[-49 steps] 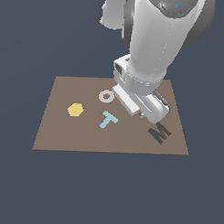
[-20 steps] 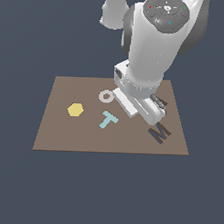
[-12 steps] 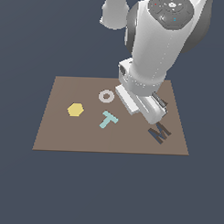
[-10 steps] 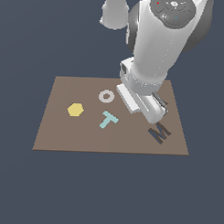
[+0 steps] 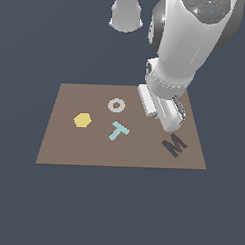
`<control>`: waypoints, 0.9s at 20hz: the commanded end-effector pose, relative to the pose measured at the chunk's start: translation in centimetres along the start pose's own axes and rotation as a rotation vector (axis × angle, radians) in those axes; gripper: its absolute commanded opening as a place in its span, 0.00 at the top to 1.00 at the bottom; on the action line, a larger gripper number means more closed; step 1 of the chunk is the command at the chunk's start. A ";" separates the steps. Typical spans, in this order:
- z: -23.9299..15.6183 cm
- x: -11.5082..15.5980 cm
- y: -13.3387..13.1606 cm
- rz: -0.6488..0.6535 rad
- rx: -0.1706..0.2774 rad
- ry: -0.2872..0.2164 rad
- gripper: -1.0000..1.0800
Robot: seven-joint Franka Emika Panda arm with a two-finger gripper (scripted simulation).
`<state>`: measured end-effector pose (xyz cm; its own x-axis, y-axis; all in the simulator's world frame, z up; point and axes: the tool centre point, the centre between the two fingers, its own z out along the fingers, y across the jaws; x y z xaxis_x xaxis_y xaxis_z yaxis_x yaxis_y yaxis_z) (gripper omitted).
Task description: Insert a designated object into the corresponding slot on a board.
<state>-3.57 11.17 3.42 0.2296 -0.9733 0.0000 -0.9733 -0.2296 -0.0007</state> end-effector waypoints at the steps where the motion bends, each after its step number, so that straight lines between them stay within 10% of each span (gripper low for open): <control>1: -0.1 -1.0 0.1 0.079 0.000 0.000 1.00; 18: -0.5 -6.0 -0.7 0.489 0.001 0.000 1.00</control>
<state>-4.31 16.89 3.91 -0.2293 -0.9734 -0.0006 -0.9734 0.2293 -0.0010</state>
